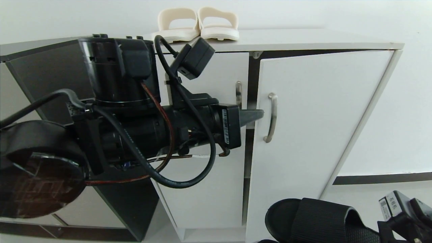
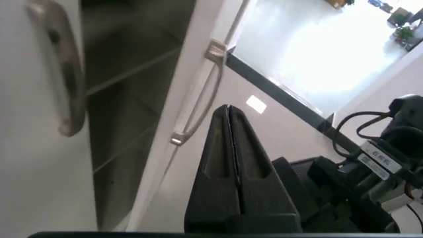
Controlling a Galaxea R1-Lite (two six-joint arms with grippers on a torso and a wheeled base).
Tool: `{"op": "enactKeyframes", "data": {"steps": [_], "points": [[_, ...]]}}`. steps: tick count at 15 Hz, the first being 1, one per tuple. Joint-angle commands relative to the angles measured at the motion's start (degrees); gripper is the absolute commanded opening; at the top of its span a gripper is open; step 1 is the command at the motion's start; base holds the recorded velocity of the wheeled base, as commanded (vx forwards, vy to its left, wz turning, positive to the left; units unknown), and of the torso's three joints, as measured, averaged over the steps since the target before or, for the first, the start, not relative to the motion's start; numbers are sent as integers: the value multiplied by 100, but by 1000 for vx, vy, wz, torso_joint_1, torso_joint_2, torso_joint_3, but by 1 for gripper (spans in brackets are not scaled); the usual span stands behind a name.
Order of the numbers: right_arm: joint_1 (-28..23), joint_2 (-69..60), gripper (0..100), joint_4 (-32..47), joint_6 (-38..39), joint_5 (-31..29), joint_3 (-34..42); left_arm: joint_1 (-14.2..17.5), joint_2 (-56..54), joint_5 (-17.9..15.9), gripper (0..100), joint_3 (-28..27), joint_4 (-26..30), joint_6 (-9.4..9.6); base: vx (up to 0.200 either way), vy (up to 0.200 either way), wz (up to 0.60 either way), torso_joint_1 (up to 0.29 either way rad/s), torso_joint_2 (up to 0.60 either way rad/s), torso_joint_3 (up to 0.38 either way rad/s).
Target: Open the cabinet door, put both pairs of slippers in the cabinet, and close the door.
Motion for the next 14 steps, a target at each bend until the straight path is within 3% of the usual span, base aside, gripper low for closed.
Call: {"op": "enactKeyframes", "data": {"steps": [1, 5, 9, 14], "points": [[0, -10, 0, -4, -11, 1, -1, 233, -11, -10, 0, -140, -6, -23, 0, 0, 0, 0, 0, 0], [0, -1, 0, -4, -37, 1, -1, 417, 306, -2, 0, -518, -6, -50, 0, 0, 0, 0, 0, 0], [0, 8, 0, 23, -46, 1, 25, 444, 1000, 42, 0, -1353, 3, -50, 0, 0, 0, 0, 0, 0], [17, 43, 0, 32, -125, 10, 78, 426, 1088, 60, 0, -1432, 3, -208, 0, 0, 0, 0, 0, 0]]}}
